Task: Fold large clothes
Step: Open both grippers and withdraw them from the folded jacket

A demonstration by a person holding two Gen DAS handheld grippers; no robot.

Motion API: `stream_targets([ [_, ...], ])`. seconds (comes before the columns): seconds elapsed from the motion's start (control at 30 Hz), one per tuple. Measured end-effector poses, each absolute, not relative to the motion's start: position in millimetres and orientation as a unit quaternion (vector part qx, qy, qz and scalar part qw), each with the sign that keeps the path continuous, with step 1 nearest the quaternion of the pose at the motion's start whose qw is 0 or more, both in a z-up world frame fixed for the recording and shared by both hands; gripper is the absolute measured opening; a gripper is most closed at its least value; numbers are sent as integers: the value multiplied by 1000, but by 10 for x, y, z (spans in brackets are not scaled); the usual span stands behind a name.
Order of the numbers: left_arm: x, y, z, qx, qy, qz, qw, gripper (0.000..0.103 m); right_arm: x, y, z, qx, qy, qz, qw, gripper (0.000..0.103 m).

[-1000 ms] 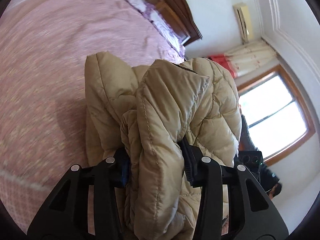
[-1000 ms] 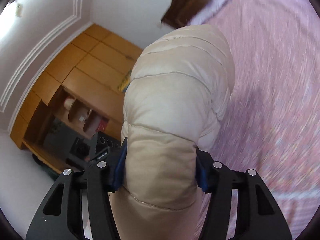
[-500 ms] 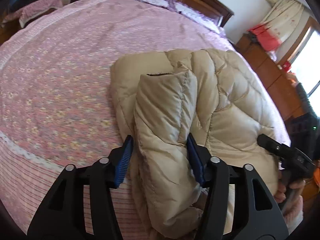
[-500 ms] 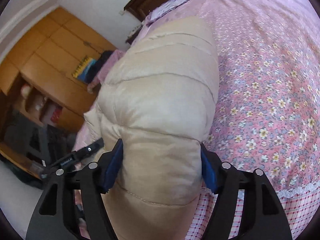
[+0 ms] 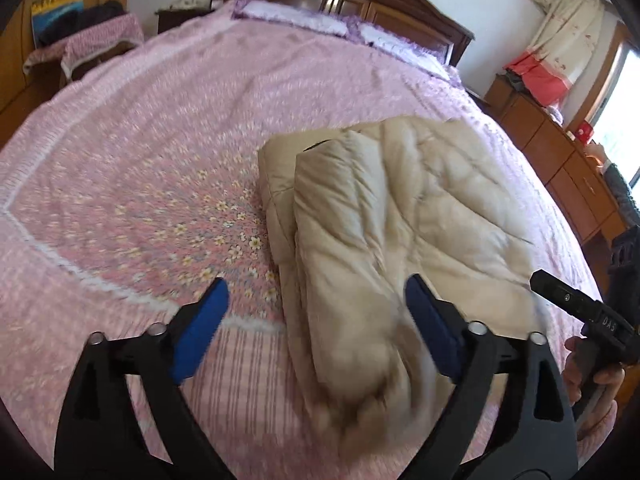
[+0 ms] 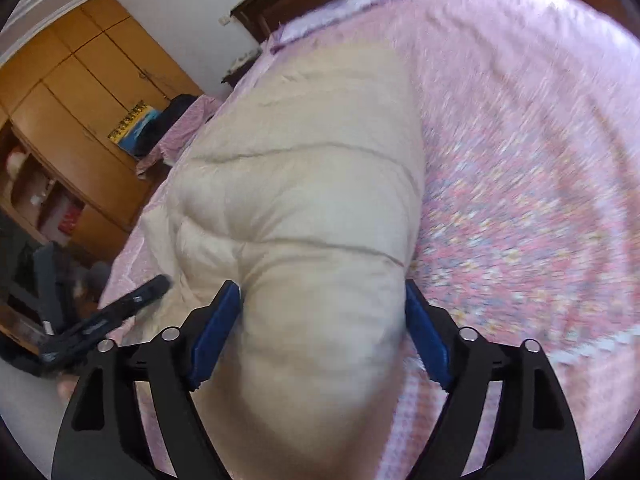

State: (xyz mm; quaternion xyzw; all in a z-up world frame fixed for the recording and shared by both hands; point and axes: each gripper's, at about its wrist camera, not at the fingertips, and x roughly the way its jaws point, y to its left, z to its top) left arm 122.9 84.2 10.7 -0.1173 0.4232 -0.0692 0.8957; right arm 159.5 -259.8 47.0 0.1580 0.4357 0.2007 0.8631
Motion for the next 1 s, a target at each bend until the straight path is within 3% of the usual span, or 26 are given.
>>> stream_targets([
  [0.07,1051,812,222,-110,414,-68,901,96,1436,-2631,566,139,418,193,877,85],
  [0.17,777,728,319,-93,396,-58,912,97,1150,-2632,686,123,404,187,887,94],
  [0.53,210,466,10,-59,422,-40,904,98,480,-2539,498,71,404,144,901,95],
  [1.0,213,216,-417,-21,472,7,881,98,389,-2566,-93,41,440,60,895,95],
])
